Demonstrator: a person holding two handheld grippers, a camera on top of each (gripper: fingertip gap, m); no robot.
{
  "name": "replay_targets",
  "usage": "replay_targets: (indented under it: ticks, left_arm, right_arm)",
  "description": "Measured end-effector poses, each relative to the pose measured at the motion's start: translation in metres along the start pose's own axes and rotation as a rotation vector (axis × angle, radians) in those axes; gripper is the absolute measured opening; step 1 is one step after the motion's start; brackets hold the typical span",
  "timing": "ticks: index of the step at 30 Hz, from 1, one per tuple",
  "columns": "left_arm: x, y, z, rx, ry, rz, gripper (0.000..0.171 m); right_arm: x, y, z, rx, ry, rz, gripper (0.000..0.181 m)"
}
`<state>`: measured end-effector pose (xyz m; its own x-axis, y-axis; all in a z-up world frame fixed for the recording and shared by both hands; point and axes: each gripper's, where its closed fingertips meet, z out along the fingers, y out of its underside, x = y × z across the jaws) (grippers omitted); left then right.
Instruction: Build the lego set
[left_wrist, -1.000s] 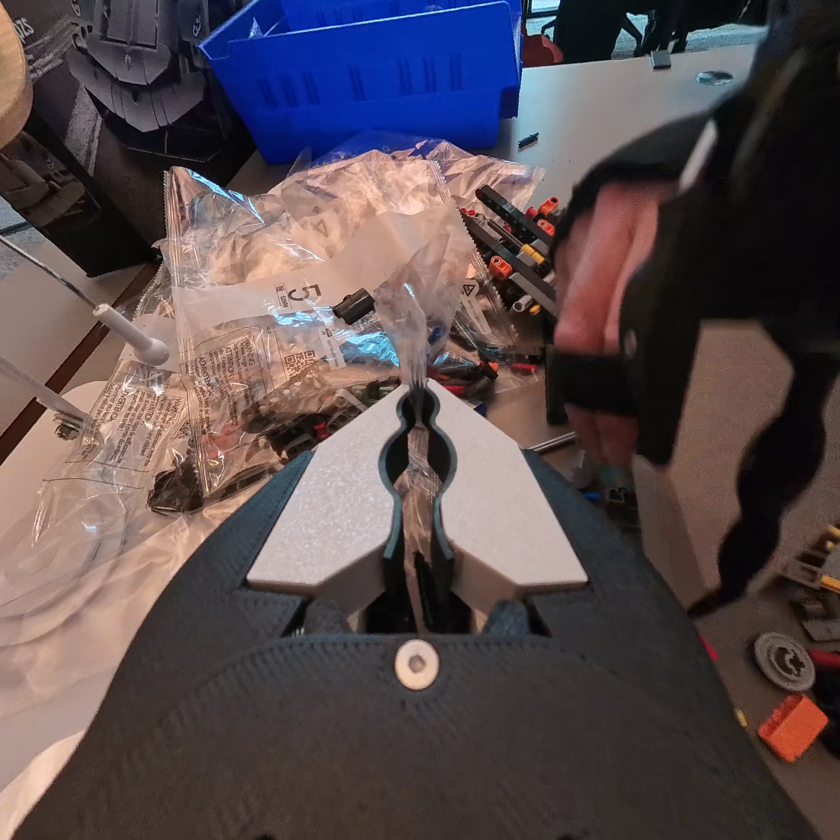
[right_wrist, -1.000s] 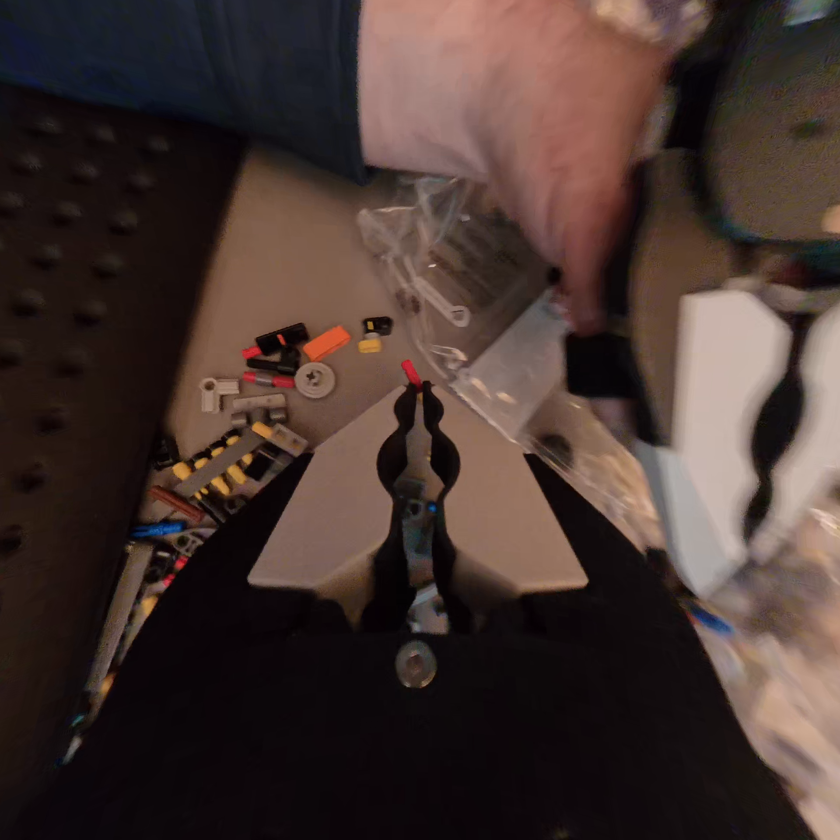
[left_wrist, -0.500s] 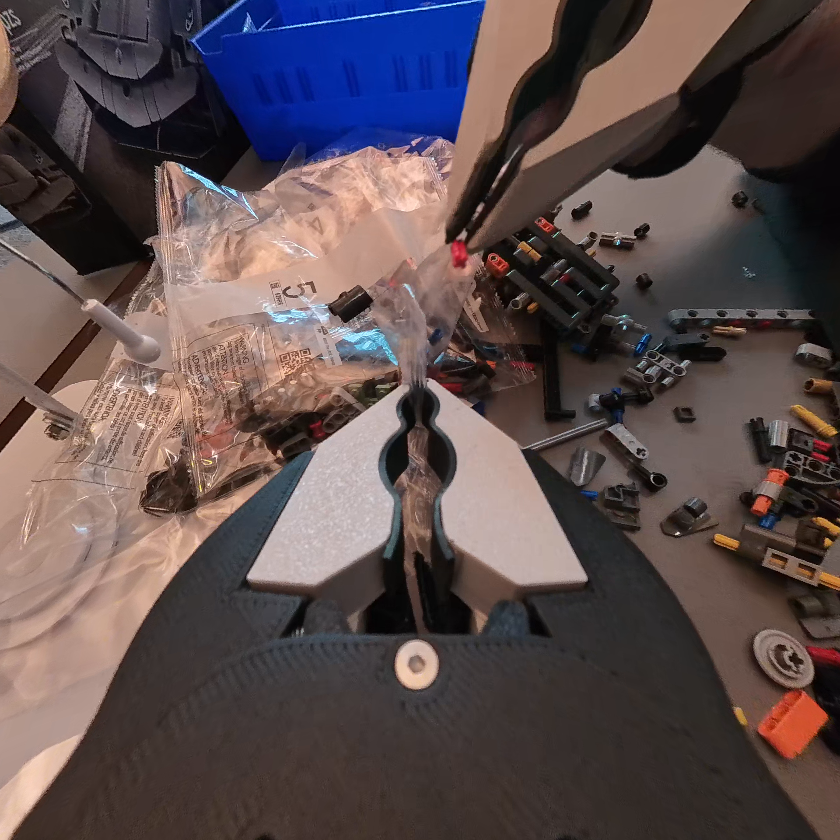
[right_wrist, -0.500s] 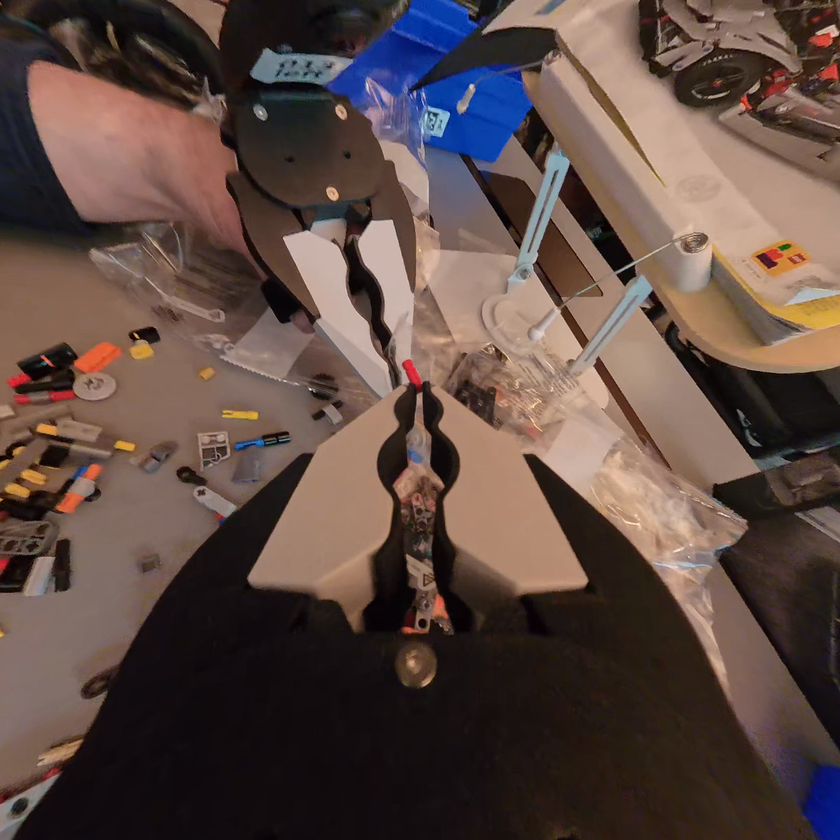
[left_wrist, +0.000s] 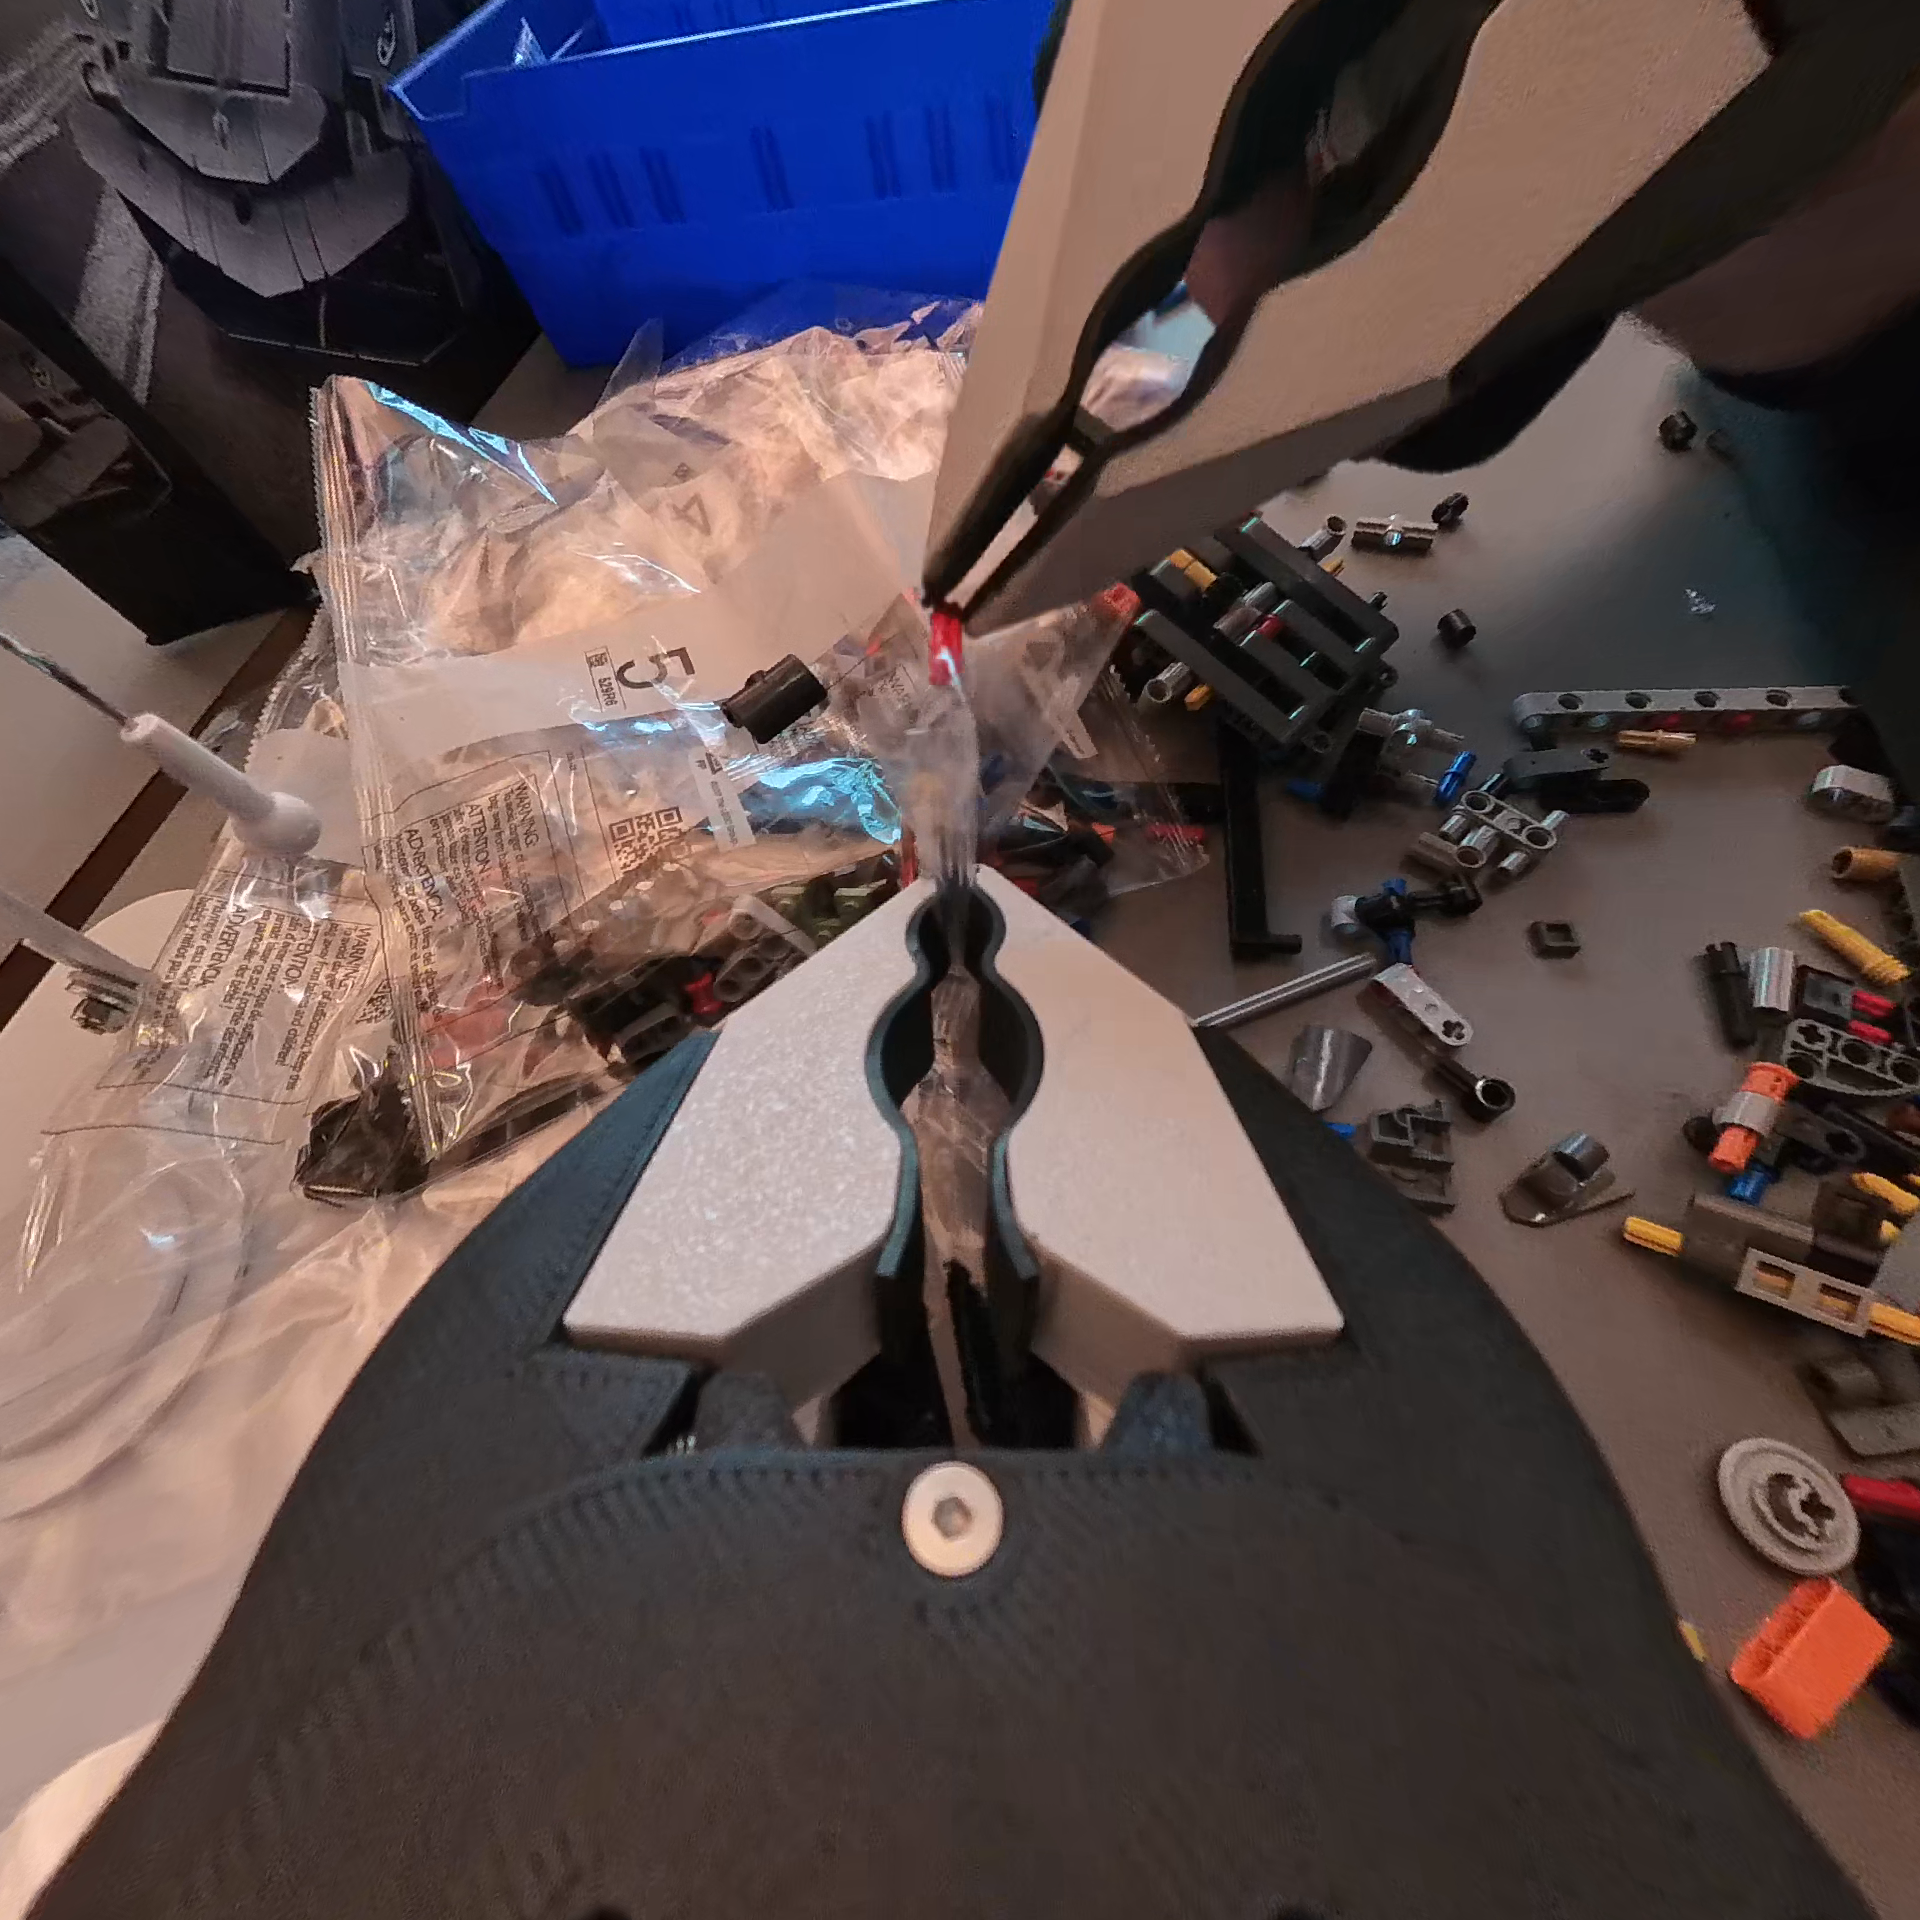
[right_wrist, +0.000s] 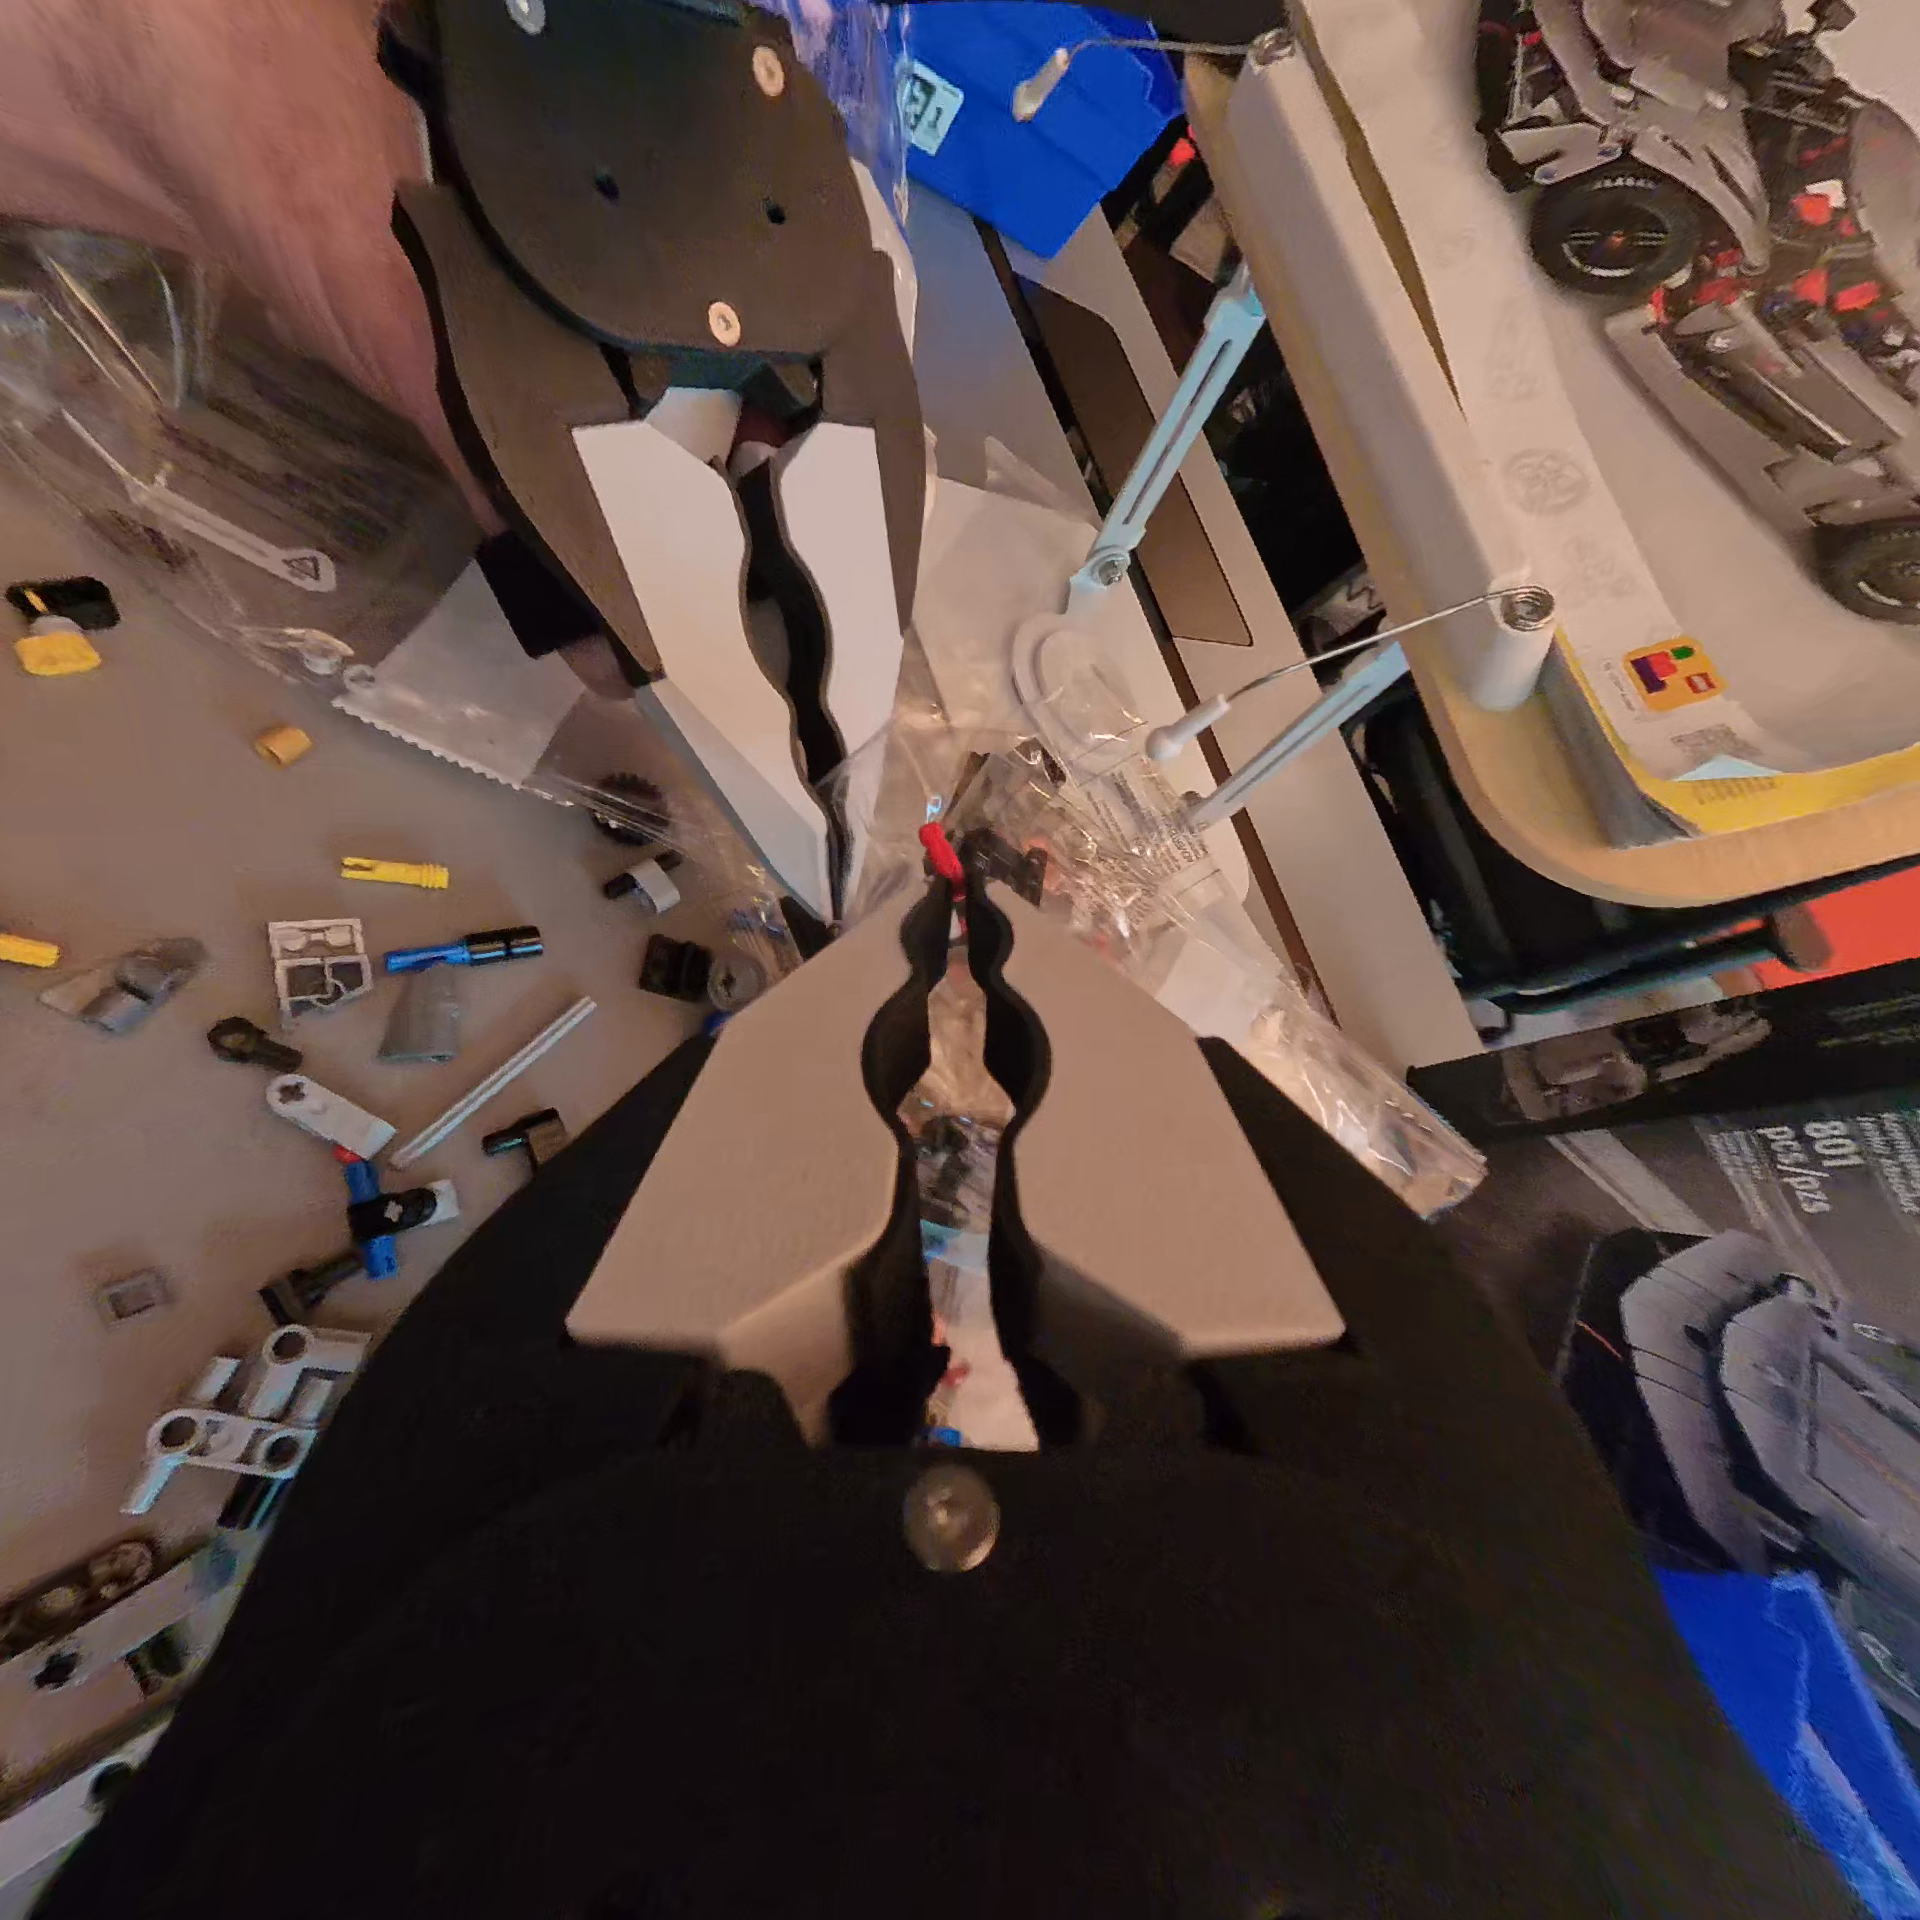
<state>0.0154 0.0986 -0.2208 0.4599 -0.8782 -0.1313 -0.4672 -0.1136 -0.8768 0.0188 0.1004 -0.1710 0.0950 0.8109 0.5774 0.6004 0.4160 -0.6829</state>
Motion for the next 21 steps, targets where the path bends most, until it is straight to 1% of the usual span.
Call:
replay_targets:
  ticks: [8,21]
  left_arm:
    - [0.0001,0.0008,0.0006,-0.001,0.001,-0.002,0.000]
    - [0.0008,0.0012,0.0012,-0.004,0.005,-0.002,0.000]
  right_arm:
    - [0.0058,0.0012,-0.0061,-0.029,0.046,-0.055,0.000]
    - [-0.0031,0.0055,-0.0005,-0.091,0.046,-0.142,0.000]
